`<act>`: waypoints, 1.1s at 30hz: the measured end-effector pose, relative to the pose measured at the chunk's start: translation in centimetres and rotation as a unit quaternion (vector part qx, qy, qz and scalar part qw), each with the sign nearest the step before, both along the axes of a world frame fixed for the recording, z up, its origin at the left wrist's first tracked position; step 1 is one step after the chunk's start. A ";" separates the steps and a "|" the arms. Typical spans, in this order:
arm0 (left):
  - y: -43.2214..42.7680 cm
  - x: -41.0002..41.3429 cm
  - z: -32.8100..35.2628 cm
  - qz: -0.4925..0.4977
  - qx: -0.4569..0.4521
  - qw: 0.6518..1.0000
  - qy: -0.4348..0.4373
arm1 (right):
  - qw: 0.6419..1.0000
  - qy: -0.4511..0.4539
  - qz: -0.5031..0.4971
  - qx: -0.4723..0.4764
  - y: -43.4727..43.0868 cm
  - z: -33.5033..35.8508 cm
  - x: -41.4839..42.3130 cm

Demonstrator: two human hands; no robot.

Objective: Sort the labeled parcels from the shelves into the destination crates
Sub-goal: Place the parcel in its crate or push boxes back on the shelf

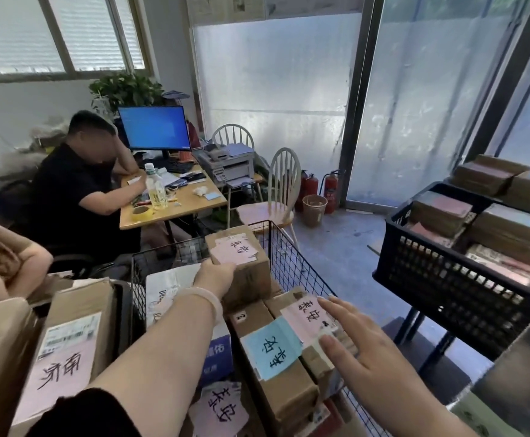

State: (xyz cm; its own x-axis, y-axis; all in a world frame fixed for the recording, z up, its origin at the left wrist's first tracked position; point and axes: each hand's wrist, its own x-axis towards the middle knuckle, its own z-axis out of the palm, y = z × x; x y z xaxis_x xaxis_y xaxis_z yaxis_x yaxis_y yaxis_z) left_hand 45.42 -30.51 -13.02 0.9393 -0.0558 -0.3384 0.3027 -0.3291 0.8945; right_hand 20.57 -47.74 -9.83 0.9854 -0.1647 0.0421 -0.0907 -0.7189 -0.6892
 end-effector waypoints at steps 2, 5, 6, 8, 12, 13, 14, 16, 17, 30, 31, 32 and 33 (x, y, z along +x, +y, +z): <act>0.1 -0.8 -0.1 -0.009 0.016 1.000 -0.025 | 1.000 0.006 0.004 -0.009 -0.2 -0.1 0.1; 0.4 -2.6 0.1 -0.048 0.115 0.988 -0.090 | 0.999 0.010 0.004 -0.042 -0.1 -0.4 -0.3; 0.5 -3.5 0.3 -0.061 0.158 0.979 -0.116 | 0.998 0.011 0.001 -0.054 0.0 -0.4 -0.7; 0.7 -5.8 1.0 -0.098 0.226 0.954 -0.171 | 0.997 0.012 -0.007 -0.081 0.4 -0.5 -1.4; 1.0 -11.2 2.0 -0.202 0.267 0.900 -0.280 | 0.987 0.000 -0.046 -0.151 1.2 -0.3 -3.9; 1.0 -12.6 2.3 -0.220 0.278 0.884 -0.304 | 0.984 -0.009 -0.058 -0.170 1.5 -0.1 -4.7; 1.1 -13.8 2.5 -0.233 0.290 0.869 -0.327 | 0.980 -0.019 -0.069 -0.188 1.8 0.0 -5.6; 1.1 -16.6 2.8 -0.259 0.301 0.837 -0.376 | 0.971 -0.044 -0.089 -0.216 2.5 0.2 -7.8; 1.1 -18.0 2.8 -0.274 0.299 0.822 -0.401 | 0.968 -0.053 -0.099 -0.224 3.0 0.1 -9.1; -2.7 -38.9 1.7 -0.472 0.133 0.675 -0.552 | 0.892 0.009 -0.349 -0.285 8.2 -1.7 -32.0; -3.2 -40.6 1.6 -0.488 0.118 0.664 -0.553 | 0.886 0.014 -0.372 -0.277 8.3 -1.7 -34.0; -3.7 -42.1 1.6 -0.502 0.106 0.651 -0.559 | 0.879 0.016 -0.394 -0.269 8.3 -1.6 -35.9; -4.2 -43.6 1.6 -0.514 0.094 0.638 -0.565 | 0.871 0.015 -0.412 -0.268 8.4 -1.6 -37.7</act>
